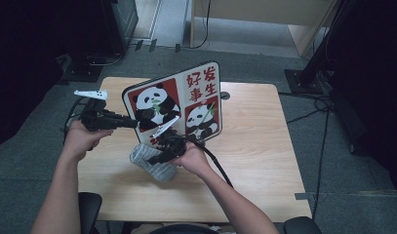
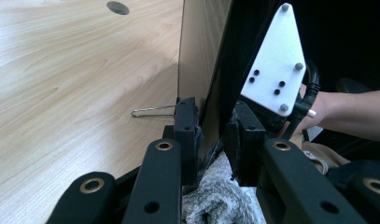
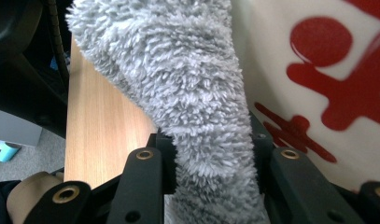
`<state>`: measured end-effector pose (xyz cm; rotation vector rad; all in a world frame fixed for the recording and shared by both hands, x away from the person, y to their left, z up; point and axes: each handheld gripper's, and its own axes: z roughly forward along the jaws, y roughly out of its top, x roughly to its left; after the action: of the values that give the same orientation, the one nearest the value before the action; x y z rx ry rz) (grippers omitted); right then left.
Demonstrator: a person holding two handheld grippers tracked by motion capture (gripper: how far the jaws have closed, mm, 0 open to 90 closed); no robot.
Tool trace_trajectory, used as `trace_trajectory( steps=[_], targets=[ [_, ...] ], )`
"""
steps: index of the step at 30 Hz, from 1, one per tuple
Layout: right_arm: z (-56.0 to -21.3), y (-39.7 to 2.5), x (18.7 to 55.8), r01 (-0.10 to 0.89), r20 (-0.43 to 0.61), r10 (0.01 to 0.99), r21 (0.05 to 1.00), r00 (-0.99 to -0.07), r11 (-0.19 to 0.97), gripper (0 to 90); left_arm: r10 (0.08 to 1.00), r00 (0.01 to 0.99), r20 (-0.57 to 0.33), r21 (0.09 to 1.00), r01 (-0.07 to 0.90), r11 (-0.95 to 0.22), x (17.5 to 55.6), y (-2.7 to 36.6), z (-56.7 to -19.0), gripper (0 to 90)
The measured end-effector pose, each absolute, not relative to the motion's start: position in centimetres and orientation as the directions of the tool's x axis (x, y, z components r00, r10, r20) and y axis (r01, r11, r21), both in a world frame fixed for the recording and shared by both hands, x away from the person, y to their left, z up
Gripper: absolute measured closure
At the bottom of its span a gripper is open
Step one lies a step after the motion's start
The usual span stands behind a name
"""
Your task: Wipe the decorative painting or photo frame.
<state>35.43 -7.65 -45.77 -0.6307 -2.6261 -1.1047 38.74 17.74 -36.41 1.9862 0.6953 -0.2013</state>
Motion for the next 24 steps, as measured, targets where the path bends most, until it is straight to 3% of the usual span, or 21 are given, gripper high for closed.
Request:
trace_trajectory(
  steps=[24],
  targets=[
    [-46.7, -10.5, 36.3, 0.472, 0.310, 0.357, 0.576, -0.881, 0.667, 68.0, 0.380, 0.824, -0.421, 0.754, 0.551, -0.359, 38.7, 17.7, -36.4, 76.7]
  ],
)
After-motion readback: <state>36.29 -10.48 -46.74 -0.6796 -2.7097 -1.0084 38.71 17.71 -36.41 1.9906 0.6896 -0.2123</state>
